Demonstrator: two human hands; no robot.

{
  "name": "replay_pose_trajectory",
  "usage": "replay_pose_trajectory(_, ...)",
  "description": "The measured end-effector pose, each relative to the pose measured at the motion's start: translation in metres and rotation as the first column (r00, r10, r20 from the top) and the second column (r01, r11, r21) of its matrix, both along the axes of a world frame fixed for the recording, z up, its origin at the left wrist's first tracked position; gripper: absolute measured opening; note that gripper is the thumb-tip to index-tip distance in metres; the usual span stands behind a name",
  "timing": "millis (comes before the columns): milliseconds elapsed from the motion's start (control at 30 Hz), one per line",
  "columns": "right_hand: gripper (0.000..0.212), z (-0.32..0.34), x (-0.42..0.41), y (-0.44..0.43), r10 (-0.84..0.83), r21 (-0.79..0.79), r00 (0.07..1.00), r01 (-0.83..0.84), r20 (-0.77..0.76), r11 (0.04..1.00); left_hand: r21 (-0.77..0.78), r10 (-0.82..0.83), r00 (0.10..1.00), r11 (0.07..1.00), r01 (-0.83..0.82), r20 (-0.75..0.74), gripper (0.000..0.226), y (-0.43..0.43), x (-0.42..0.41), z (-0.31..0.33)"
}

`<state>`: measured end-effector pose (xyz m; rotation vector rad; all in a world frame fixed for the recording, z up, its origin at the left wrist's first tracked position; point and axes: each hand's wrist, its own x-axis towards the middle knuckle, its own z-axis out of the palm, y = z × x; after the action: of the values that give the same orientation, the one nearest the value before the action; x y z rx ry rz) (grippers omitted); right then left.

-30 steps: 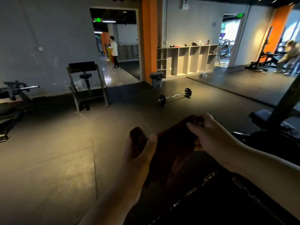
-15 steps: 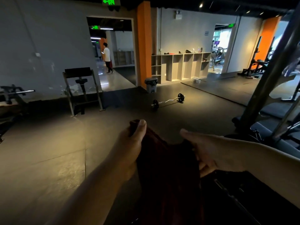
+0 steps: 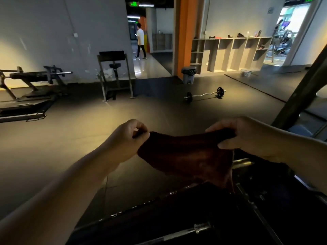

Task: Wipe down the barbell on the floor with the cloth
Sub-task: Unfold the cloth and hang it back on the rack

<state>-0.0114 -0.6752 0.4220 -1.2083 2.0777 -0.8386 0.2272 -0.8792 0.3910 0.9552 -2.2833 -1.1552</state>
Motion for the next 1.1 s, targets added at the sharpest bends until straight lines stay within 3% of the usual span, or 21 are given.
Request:
replay_pose_trajectory(100,0.023,-0.003,0.014,0.01,-0.031,-0.008,0.984,0.03,-0.176,1.0,0.086,0.041,0.999,0.995,-0.041,0.0,0.008,0.01,0.02,0.002)
replay_pose_trajectory(167,0.019,-0.008,0.028,0.018,-0.041,-0.023,0.985,0.037,-0.166,0.999,0.209,0.096,0.993,0.974,-0.081,-0.062,0.017,0.018,0.033,0.002)
replay_pose_trajectory(267,0.018,-0.017,0.057,0.032,-0.111,-0.096,0.994,0.113,0.022,0.989,0.385,0.113,0.98,0.922,-0.043,-0.162,0.029,0.031,0.057,-0.001)
replay_pose_trajectory(367,0.018,-0.013,0.083,0.056,-0.15,-0.055,0.966,0.165,0.212,0.985,0.492,-0.032,0.964,0.855,0.163,-0.264,0.035,0.038,0.083,-0.002)
replay_pose_trajectory(433,0.02,-0.008,0.095,0.081,-0.101,0.004,0.97,0.102,0.22,0.995,0.445,-0.213,0.948,0.844,0.3,-0.234,0.042,0.043,0.096,-0.003)
replay_pose_trajectory(567,0.031,-0.005,0.121,0.133,-0.059,0.128,0.998,0.06,-0.012,0.99,0.18,-0.498,0.865,0.857,0.482,0.056,0.041,0.063,0.1,-0.007)
replay_pose_trajectory(633,0.033,-0.006,0.13,0.158,-0.041,0.189,0.999,0.045,-0.027,0.981,-0.015,-0.507,0.844,0.856,0.517,0.173,0.03,0.08,0.094,-0.009)
replay_pose_trajectory(700,0.016,-0.015,0.131,0.178,-0.073,0.183,0.985,0.101,-0.154,0.978,-0.135,-0.484,0.853,0.848,0.512,0.197,0.021,0.095,0.084,-0.014)
replay_pose_trajectory(733,0.007,-0.02,0.127,0.187,-0.11,0.156,0.962,0.152,-0.249,0.976,-0.154,-0.474,0.859,0.85,0.504,0.195,0.018,0.101,0.078,-0.018)
replay_pose_trajectory(800,0.021,-0.035,0.116,0.205,-0.182,0.123,0.924,0.235,-0.337,0.964,-0.109,-0.468,0.865,0.865,0.49,0.182,0.018,0.114,0.062,-0.028)
replay_pose_trajectory(867,0.04,-0.055,0.102,0.223,-0.293,0.089,0.918,0.326,-0.268,0.941,-0.013,-0.474,0.868,0.877,0.481,0.148,0.016,0.133,0.048,-0.037)
replay_pose_trajectory(1000,0.024,-0.085,0.092,0.261,-0.527,-0.056,0.835,0.54,0.158,0.84,0.037,-0.455,0.884,0.89,0.454,0.109,0.013,0.199,0.013,-0.058)
replay_pose_trajectory(1100,0.021,-0.098,0.093,0.288,-0.554,-0.107,0.797,0.589,0.239,0.801,0.237,-0.44,0.895,0.879,0.414,0.066,0.011,0.267,-0.021,-0.079)
